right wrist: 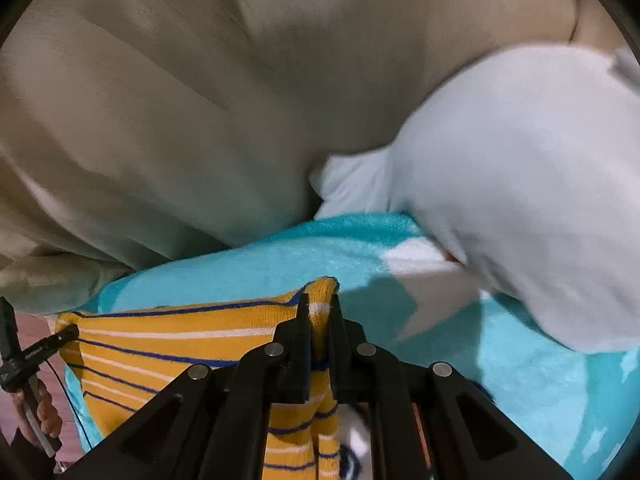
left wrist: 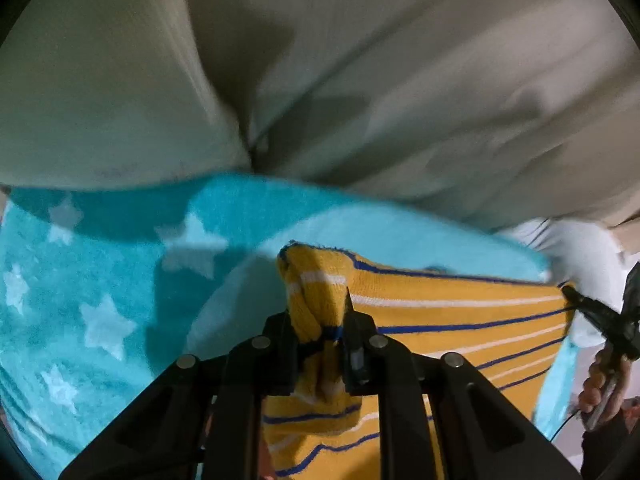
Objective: Fold small clothes
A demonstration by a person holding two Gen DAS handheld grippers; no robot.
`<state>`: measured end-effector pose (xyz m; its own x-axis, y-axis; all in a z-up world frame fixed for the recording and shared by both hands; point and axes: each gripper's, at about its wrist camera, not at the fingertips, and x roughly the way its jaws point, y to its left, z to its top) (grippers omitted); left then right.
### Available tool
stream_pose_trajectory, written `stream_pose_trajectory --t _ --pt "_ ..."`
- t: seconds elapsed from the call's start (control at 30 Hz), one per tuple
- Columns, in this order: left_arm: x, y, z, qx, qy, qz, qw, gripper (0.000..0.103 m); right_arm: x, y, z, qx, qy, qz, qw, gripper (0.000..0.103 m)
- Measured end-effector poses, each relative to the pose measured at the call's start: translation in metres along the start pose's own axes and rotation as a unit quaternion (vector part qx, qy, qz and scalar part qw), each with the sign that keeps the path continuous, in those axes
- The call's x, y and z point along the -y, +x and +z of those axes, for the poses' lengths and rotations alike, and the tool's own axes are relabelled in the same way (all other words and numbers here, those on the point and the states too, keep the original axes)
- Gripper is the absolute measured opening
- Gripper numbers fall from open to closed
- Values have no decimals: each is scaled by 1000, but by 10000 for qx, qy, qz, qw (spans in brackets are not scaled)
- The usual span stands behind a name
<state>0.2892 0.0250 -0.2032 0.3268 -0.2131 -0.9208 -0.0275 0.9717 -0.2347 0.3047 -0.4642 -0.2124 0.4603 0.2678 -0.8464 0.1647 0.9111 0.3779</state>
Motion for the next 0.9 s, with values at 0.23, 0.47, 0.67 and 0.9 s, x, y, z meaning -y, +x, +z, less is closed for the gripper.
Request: stream_pose_trajectory --t 0.23,0.47,0.67,0.9 --pt "-22 16 -12 -75 -209 374 9991 59 26 29 -9 -503 427 -66 9978 44" --pt "-38 -27 -85 -14 -382 32 9993 62 -19 -39 -47 -211 273 677 9971 69" --pt "-53 -16 -165 -507 -1288 -634 9883 62 -97 -31 -102 -864 -132 1473 9852 69" --pt "-51 4 -202 -652 -1758 -1258 9742 58 -177 -3 -140 -1533 -775 1594 9722 69"
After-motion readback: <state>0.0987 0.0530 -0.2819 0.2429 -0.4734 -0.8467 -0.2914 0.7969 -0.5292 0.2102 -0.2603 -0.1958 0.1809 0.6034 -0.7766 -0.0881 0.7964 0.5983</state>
